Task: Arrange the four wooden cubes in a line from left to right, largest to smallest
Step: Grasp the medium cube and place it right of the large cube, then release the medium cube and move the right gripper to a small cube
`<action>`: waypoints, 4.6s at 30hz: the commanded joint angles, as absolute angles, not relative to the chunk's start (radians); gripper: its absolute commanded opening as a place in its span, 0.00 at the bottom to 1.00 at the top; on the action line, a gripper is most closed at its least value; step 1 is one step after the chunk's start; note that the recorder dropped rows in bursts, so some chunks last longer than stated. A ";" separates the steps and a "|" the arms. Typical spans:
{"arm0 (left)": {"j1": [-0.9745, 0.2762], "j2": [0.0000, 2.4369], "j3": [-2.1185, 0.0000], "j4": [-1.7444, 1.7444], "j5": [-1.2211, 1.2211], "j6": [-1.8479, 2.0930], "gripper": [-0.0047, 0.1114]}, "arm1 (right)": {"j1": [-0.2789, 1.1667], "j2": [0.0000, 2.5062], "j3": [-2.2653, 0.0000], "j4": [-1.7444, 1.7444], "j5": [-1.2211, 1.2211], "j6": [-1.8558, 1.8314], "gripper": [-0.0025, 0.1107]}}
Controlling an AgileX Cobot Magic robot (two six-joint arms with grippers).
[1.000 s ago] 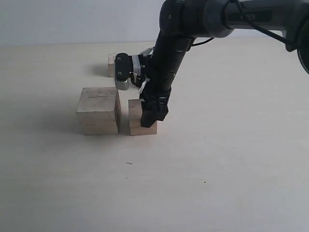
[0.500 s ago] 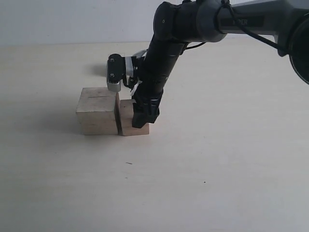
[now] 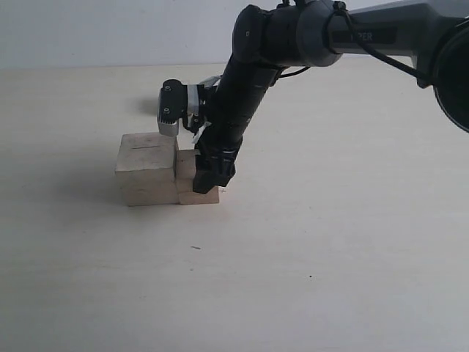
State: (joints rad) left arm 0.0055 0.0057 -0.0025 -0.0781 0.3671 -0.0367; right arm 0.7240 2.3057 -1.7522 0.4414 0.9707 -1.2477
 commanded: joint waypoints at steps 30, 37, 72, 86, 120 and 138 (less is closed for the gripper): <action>-0.001 0.000 0.000 -0.088 0.356 -0.035 0.04 | 0.732 2.316 -1.744 0.436 0.856 -1.177 0.58; -0.001 0.000 0.000 -0.088 0.356 -0.035 0.04 | 0.732 2.316 -1.744 0.446 0.872 -1.173 0.58; -0.001 0.000 0.000 -0.088 0.356 -0.035 0.04 | 0.732 2.094 -1.784 0.365 0.432 -0.419 0.85; -0.001 0.000 0.000 -0.088 0.356 -0.035 0.04 | 0.732 2.428 -2.224 0.266 0.424 -0.138 0.85; -0.001 0.000 0.000 -0.088 0.356 -0.035 0.04 | 0.732 2.702 -2.430 -0.041 0.523 0.291 0.85; -0.001 0.000 0.000 -0.088 0.356 -0.035 0.04 | 0.732 2.722 -2.430 -0.025 0.559 0.291 0.82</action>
State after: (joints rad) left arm 0.0055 0.0057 -0.0025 -0.0781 0.3671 -0.0367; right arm 0.7320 2.7155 -2.4200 -0.0253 0.5439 0.2881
